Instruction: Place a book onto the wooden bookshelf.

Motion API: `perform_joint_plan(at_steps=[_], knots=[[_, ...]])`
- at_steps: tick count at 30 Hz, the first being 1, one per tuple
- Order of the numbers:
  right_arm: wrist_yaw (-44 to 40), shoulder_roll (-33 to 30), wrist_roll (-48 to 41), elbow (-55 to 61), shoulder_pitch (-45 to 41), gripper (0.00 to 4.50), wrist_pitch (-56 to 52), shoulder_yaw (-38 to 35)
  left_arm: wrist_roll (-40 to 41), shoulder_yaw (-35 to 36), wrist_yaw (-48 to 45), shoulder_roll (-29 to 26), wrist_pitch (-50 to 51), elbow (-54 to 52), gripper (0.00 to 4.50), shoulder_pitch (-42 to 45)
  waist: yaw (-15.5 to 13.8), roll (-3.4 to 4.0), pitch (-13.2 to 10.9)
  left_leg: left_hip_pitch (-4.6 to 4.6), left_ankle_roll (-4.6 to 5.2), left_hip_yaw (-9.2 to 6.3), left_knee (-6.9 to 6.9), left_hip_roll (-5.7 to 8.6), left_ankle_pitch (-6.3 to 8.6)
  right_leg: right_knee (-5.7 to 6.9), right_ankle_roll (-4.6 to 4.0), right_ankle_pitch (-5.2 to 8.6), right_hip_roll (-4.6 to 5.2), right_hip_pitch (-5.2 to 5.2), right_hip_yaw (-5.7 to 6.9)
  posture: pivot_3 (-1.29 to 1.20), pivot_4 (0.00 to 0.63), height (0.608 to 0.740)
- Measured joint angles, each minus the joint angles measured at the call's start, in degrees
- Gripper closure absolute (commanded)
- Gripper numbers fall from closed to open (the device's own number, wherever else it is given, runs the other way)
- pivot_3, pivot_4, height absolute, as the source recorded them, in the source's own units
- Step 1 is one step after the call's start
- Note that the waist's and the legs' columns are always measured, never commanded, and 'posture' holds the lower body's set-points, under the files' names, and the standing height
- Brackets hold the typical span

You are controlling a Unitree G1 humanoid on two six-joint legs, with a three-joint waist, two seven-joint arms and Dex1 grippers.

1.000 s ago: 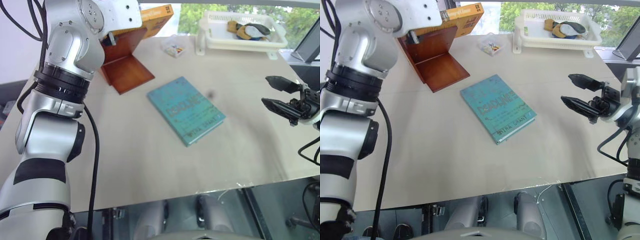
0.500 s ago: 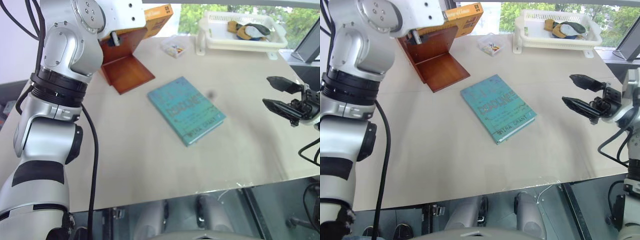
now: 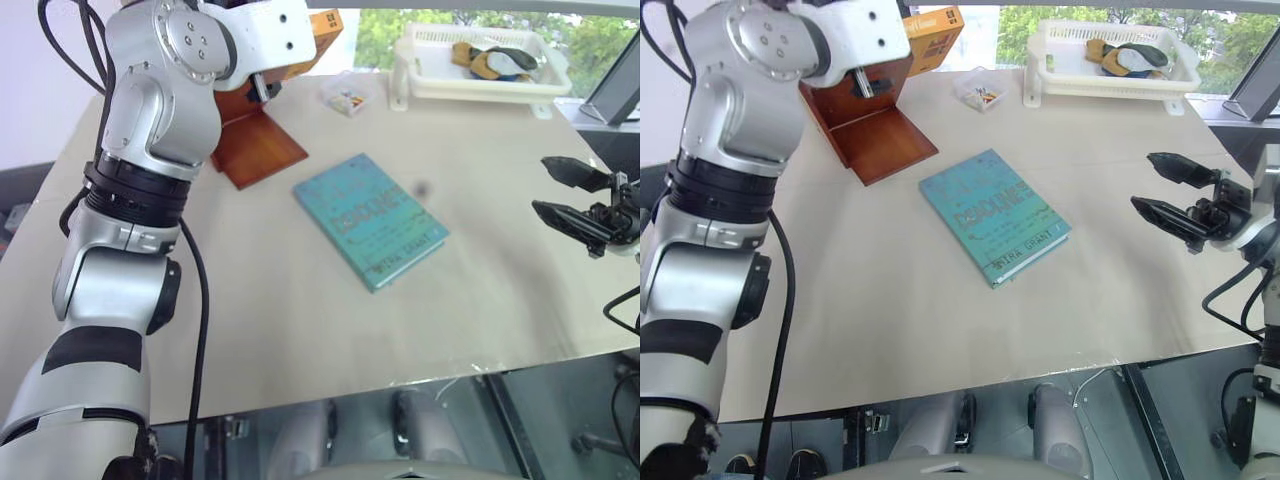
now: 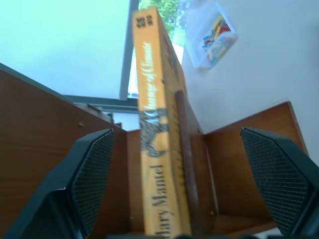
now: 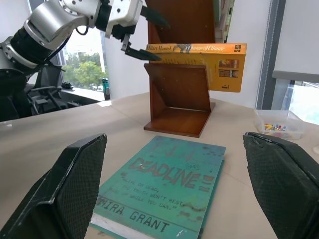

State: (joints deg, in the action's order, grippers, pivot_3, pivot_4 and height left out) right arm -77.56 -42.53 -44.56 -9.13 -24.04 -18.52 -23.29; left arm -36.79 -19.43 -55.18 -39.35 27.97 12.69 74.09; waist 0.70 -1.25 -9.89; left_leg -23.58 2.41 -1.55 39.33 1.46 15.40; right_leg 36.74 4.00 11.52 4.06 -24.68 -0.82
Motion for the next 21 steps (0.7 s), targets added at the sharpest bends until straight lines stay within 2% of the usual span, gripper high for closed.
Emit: perform_joint_plan(at_steps=[4, 21], knots=[[0.3, 0.0, 0.0, 0.4, 0.1, 0.00, 0.0, -0.1, -0.3, 0.1, 3.6, 0.6, -0.6, 2.3, 0.08, -0.3, -0.1, 0.00, 0.0, -0.02, 0.00, -0.01, 0.02, 0.02, 0.00, -0.02, 0.00, 0.00, 0.00, 0.01, 0.01, 0.00, 0.150, 0.740], [0.8, -0.1, -0.2, 1.6, 2.1, 0.00, 0.0, -0.8, -3.7, -1.7, 7.1, -2.1, -3.9, 13.0, 0.08, -0.2, -0.1, 0.00, 0.0, -0.03, 0.00, 0.00, 0.01, 0.03, 0.00, -0.04, 0.00, 0.00, 0.00, 0.00, 0.01, 0.00, 0.150, 0.740]])
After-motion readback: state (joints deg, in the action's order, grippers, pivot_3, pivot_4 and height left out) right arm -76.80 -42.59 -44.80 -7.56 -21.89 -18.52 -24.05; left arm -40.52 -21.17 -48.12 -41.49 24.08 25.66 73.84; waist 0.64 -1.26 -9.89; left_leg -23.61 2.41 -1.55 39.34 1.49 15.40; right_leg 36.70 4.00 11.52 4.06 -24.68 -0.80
